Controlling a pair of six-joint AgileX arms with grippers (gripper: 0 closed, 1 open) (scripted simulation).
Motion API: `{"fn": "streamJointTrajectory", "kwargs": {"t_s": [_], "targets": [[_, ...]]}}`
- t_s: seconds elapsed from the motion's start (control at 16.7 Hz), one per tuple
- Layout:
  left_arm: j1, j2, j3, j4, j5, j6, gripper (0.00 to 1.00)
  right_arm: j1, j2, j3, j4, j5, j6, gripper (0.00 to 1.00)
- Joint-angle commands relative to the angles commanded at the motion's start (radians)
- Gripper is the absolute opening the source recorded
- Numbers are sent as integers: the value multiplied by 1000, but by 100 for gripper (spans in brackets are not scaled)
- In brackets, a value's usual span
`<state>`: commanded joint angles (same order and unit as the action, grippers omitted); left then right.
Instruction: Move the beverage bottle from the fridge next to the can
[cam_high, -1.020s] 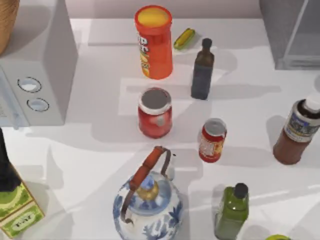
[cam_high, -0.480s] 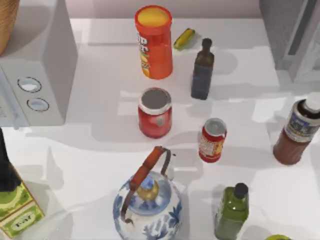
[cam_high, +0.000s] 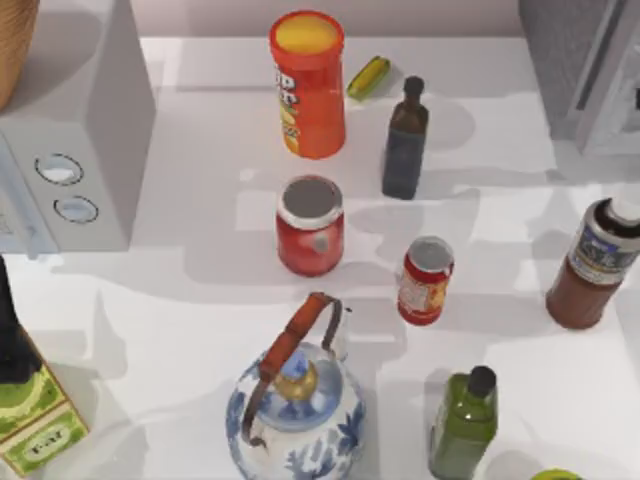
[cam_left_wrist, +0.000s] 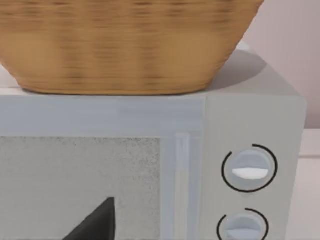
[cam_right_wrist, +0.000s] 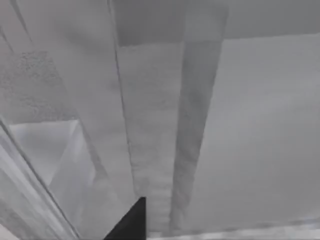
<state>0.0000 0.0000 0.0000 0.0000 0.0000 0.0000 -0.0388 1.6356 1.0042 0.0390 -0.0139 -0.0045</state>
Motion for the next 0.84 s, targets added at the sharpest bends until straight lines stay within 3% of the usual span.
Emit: {"fn": "streamJointTrajectory", "kwargs": {"t_s": [0.84], "targets": [[0, 0, 0, 0, 0, 0, 100, 3, 348, 437, -90, 5, 2, 100]]}}
